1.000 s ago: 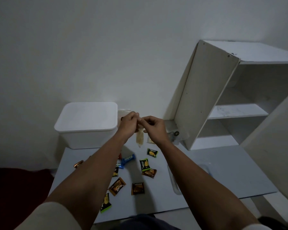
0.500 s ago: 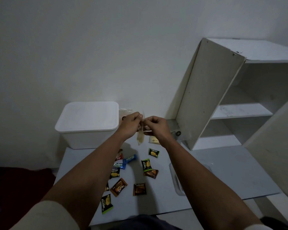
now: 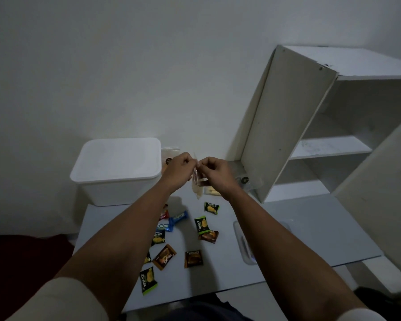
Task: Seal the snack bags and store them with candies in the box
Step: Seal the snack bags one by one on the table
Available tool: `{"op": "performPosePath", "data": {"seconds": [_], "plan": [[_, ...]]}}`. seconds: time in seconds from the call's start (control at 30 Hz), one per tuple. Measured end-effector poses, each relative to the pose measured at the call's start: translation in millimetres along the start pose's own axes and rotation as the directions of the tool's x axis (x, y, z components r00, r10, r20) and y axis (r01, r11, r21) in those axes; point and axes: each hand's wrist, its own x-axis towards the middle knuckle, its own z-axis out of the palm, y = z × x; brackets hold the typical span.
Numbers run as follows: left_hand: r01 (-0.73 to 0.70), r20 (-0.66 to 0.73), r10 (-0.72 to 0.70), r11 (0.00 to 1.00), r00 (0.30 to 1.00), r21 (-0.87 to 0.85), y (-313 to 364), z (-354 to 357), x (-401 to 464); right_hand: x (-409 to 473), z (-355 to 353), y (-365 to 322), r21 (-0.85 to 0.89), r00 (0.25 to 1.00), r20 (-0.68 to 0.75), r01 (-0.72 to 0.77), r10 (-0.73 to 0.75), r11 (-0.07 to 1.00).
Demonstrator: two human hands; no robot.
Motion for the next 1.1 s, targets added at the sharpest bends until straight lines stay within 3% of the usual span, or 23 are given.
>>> {"op": "performPosePath", "data": {"seconds": [0.13, 0.27, 0.37, 0.53, 0.7, 0.83, 0.97, 1.1], "plan": [[-0.083, 0.046, 0.081, 0.995, 0.996, 0.056, -1, 3, 4, 2, 5, 5, 0.020, 0.992, -0.124, -0.006, 0.008, 1.000], [-0.051, 0.083, 0.056, 0.997, 0.995, -0.055, -12, 5, 12, 15, 2, 13, -0.065, 0.986, -0.164, 0.026, -0.037, 0.998], [-0.057, 0.079, 0.056, 0.998, 0.995, 0.008, -23, 9, 22, 30, 0, 23, -0.052, 0.984, -0.176, 0.025, -0.034, 0.998], [-0.053, 0.066, 0.047, 0.994, 0.997, 0.095, -41, 18, 48, 52, -7, 38, 0.052, 0.989, -0.084, -0.121, 0.125, 0.991], [0.070, 0.047, -0.068, 0.997, 0.997, -0.026, -67, 26, 78, 86, -20, 55, -0.063, 0.972, 0.014, -0.233, 0.234, 0.970], [0.172, -0.101, -0.185, 0.977, 0.978, -0.124, -85, 30, 106, 117, -37, 58, -0.172, 0.968, 0.027, -0.242, 0.250, 0.955], [0.218, -0.014, -0.217, 0.976, 0.976, 0.009, -108, 31, 135, 149, -60, 51, -0.216, 0.941, 0.154, -0.266, 0.302, 0.939], [0.224, 0.020, -0.224, 0.971, 0.974, -0.085, -122, 41, 158, 181, -77, 60, -0.133, 0.948, 0.109, -0.284, 0.298, 0.950]]}}
